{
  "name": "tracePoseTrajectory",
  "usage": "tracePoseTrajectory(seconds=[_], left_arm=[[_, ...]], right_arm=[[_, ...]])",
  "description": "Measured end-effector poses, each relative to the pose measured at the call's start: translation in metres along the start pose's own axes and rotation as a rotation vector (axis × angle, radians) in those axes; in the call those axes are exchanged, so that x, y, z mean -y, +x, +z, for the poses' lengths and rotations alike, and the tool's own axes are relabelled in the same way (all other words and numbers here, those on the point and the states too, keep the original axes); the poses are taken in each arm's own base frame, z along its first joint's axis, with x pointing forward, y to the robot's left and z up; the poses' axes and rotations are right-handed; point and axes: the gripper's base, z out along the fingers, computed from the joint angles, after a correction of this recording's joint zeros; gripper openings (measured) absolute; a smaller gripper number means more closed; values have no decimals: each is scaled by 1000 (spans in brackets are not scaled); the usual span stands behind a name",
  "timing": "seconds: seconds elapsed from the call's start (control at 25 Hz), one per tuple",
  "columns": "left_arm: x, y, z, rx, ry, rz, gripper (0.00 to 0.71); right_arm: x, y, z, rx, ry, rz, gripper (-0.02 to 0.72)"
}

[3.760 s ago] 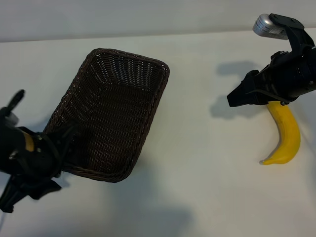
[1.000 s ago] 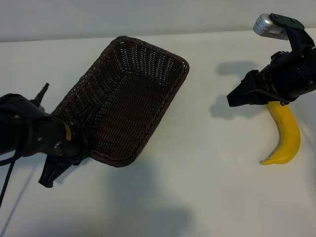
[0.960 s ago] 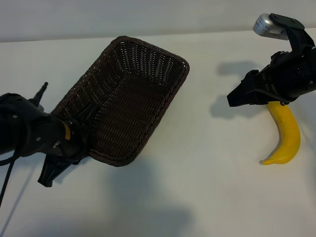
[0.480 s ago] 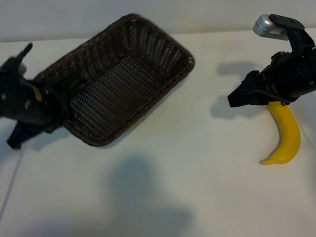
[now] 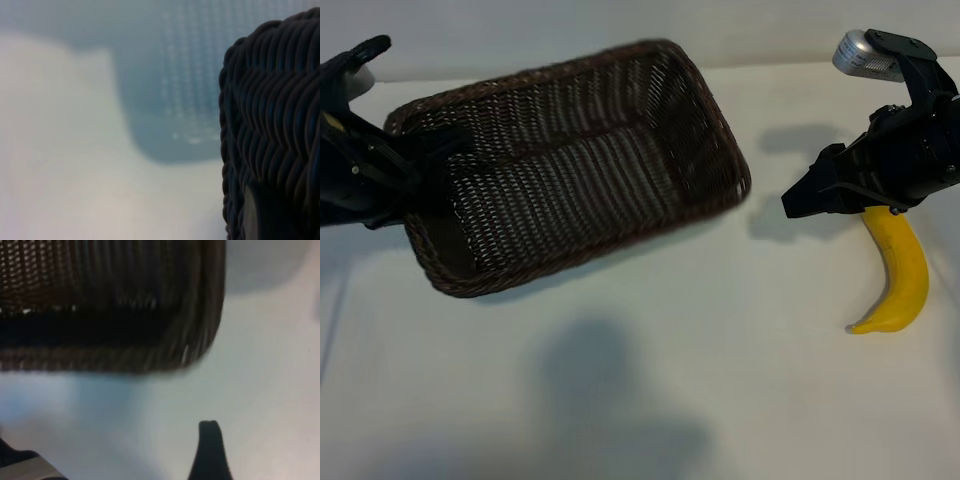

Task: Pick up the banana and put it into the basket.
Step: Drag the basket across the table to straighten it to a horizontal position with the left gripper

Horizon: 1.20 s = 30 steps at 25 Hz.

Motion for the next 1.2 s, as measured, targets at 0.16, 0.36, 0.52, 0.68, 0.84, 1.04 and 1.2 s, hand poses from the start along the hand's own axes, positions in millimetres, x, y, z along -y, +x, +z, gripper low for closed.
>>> tracePoseTrajectory(seconds=[0.16,0.36,0.52,0.68,0.84,1.04,1.2], left_arm=[[4,-6,9,-79,-4,117,159],[8,-18,21,-117,-11,187,159],[8,-24,34,-139,-12,221,159],[9,-25,50,-165,13,227,159],[11,-27,61,-168,50,236,159],[12,-27,73,-193,62,248,159],[15,-25,83,-213,59,270,159]], right_arm=[[1,1,0,-9,13,-4,536],[2,2,0,-17,27,-3,536],[3,1,0,-15,28,-1,536],[3,1,0,-14,29,0,536],[3,1,0,-14,29,0,536],[3,1,0,-13,30,2,536],[3,1,0,-13,30,3,536]])
